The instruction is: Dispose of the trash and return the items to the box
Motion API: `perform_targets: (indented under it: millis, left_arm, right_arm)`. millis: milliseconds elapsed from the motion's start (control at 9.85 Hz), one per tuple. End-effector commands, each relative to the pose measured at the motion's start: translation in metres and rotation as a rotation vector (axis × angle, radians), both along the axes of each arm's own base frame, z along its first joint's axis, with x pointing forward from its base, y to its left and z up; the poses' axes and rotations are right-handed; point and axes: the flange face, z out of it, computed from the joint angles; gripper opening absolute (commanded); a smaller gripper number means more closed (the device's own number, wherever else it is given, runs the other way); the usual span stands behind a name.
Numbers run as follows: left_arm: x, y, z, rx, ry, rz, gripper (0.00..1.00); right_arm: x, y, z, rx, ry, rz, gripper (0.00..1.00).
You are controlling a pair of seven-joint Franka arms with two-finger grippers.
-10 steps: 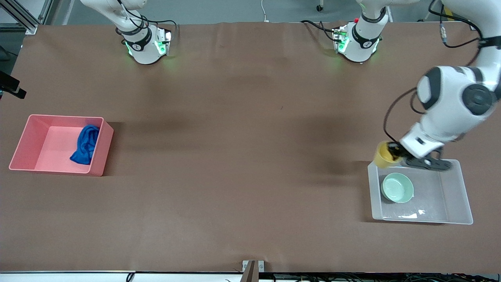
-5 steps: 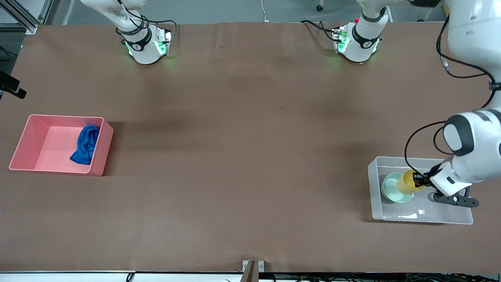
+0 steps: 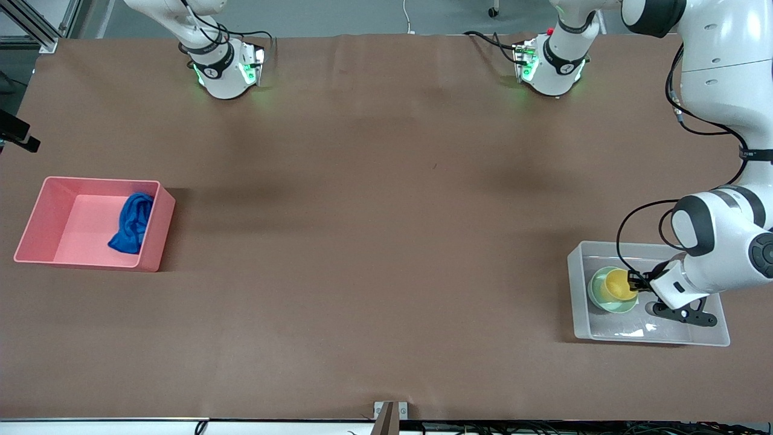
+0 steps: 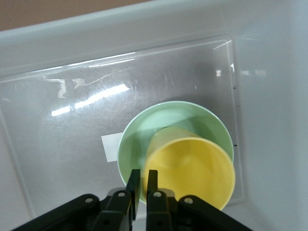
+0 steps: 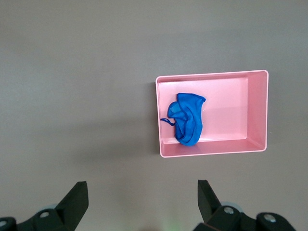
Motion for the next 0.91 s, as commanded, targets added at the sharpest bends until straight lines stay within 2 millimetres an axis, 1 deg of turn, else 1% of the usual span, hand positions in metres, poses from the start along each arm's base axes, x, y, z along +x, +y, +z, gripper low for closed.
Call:
perform_targets:
  millis: [0, 102, 203, 305, 406, 508, 609, 711, 812]
  left_arm:
    - [0.005, -0.003, 0.015, -0.011, -0.019, -0.005, 1.0]
    - [0.005, -0.003, 0.045, -0.015, -0.055, 0.0, 1.0]
    - [0.005, -0.01, 0.077, -0.014, -0.094, -0.016, 1.0]
    - [-0.005, -0.019, 0.113, -0.019, -0.101, -0.03, 1.0]
    - [-0.021, -0.024, 0.158, -0.037, -0.096, -0.037, 1.0]
    - [-0.044, -0.027, 0.204, -0.056, -0.079, -0.007, 1.0]
    - [-0.073, -0.031, 0.239, -0.072, -0.065, 0.023, 1.0]
    - [-0.1, -0.037, 0.27, -0.046, -0.084, 0.025, 1.0]
    - [-0.128, -0.054, 0.299, 0.003, -0.092, 0.046, 1.0]
  right_arm:
    - [-0.006, -0.002, 0.004, -0.012, -0.002, 0.005, 1.0]
    - [-0.006, -0.002, 0.004, -0.012, -0.002, 0.004, 1.0]
    - [-0.006, -0.002, 0.004, -0.012, -0.002, -0.007, 1.0]
    - [-0.006, 0.0, 0.003, -0.006, -0.003, -0.008, 1.0]
    - [-0.006, 0.0, 0.003, -0.001, -0.006, -0.01, 1.0]
    - [-0.005, 0.0, 0.003, -0.001, -0.007, -0.009, 1.0]
    - [-0.005, 0.001, 0.003, 0.001, -0.006, -0.01, 1.0]
    - [-0.005, 0.001, 0.003, 0.001, -0.006, -0.01, 1.0]
    - [-0.005, 0.001, 0.003, 0.001, -0.007, -0.01, 1.0]
